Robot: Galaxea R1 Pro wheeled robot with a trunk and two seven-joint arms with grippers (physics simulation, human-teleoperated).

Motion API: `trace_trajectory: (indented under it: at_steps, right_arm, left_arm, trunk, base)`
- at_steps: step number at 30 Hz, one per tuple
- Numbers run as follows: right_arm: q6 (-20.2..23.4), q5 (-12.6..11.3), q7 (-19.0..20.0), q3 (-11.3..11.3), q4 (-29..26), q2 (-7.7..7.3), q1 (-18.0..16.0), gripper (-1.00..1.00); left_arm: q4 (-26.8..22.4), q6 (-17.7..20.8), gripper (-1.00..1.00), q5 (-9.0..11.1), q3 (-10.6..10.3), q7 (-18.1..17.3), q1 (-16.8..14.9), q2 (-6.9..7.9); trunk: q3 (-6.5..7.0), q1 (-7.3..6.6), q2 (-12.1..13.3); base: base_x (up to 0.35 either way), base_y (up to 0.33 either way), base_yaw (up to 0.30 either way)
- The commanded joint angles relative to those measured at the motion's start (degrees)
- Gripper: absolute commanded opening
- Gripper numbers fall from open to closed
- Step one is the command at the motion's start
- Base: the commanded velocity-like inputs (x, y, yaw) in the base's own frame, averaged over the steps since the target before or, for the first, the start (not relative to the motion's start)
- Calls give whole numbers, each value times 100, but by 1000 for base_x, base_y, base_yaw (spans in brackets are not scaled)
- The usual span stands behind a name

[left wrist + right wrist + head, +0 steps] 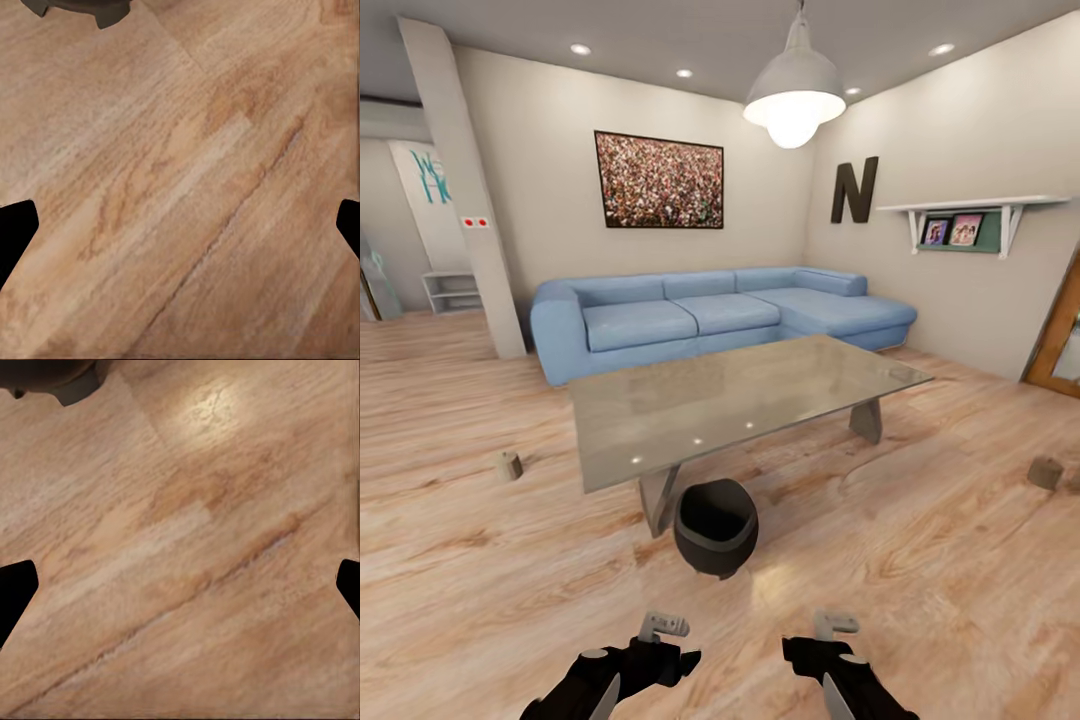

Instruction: Place each of the two pumpkins and all three candles from the living room inside a cabinet in the living room (use any cabinet), then make sure every cabinet is closed, and position the cauldron so it is next to a table in the living room.

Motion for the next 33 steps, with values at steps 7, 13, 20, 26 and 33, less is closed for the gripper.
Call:
trace_trajectory:
  at_steps: [7, 13, 20, 26, 33]
  right_arm:
    - [31, -53, -26, 4, -11, 2, -2, 100]
    - [59, -51, 114, -8, -16, -31, -2, 100]
    - [68, -56, 143, -10, -16, -38, -2, 100]
    - [72, -64, 146, -7, -7, -134, -2, 100]
    - [75, -68, 146, -12, -9, -178, -2, 100]
  left_arm:
    - [-22, 39, 100, 2, -3, -12, 1, -11]
    - [8, 31, 100, -1, -3, -11, 1, -25]
    - [32, 32, 100, -3, -3, -7, 1, -37]
    - [55, 23, 100, 1, -3, -8, 1, -40]
    - [88, 18, 100, -4, -4, -38, 1, -44]
  trunk:
    - [22, -3, -3]
    - [46, -3, -3]
    - [74, -3, -3]
    - [98, -3, -3]
    - [126, -3, -3]
  base:
    - [-211, 207, -269]
    - [-175, 196, -269]
    - [-162, 236, -269]
    - [-118, 268, -270]
    - [-97, 262, -270]
